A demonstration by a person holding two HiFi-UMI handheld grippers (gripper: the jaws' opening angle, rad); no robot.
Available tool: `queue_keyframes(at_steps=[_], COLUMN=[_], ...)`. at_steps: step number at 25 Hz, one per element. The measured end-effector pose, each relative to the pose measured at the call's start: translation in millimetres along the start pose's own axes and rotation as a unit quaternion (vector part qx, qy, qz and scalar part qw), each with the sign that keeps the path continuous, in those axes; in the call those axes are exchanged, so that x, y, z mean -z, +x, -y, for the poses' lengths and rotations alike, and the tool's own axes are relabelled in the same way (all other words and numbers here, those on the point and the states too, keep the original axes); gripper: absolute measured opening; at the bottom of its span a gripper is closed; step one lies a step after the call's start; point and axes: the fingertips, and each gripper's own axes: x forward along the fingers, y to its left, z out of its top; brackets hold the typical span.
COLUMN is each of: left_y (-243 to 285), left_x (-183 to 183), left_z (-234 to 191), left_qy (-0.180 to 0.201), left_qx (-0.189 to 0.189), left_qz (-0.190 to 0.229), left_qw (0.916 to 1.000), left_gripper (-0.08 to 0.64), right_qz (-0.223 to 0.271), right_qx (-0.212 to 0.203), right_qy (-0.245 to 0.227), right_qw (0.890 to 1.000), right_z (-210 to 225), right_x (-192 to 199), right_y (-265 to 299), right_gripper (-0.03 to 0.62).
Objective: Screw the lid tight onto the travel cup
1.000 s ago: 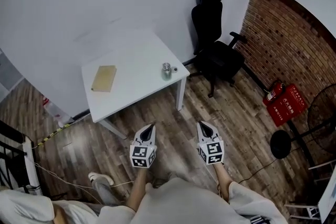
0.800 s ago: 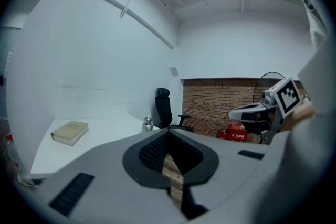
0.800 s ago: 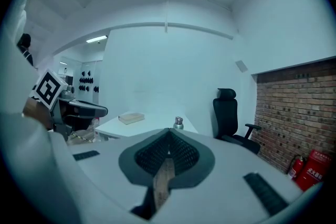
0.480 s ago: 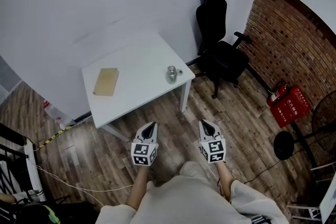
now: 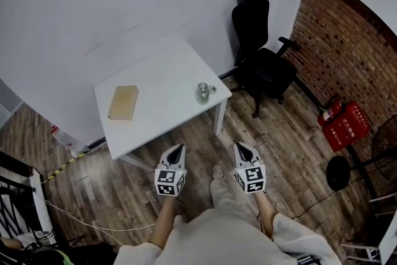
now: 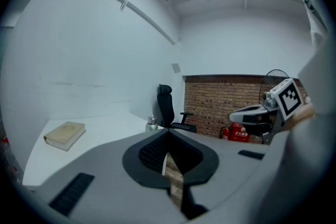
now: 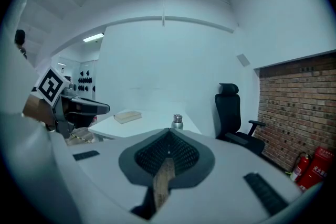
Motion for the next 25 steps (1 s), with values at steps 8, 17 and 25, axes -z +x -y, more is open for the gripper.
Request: queue_keyframes(at_steps=[8, 17, 25], left_y=[68, 154, 223], left_x=[-16, -40, -58], left_z=[-26, -62, -95], left_qy=[0.000, -0.009, -0.007], left_qx=[-0.005, -0.022, -0.038], left_qz=[-0.009, -0.021, -0.034], left_qw=[0.9999, 0.9995, 0.9987], left_gripper=[0.008, 0.008, 0.008], right_qz=[-0.006, -0.016, -0.014], right_qx=[-0.009, -0.039, -0.064], right_qy=[0.005, 0.007, 0.016], right_qw=[1.000, 0.999, 0.998], right_z=[37, 82, 113], right_x=[-7, -29, -44], right_y=[66, 160, 234], right_gripper=[-0.001, 0.000, 0.000])
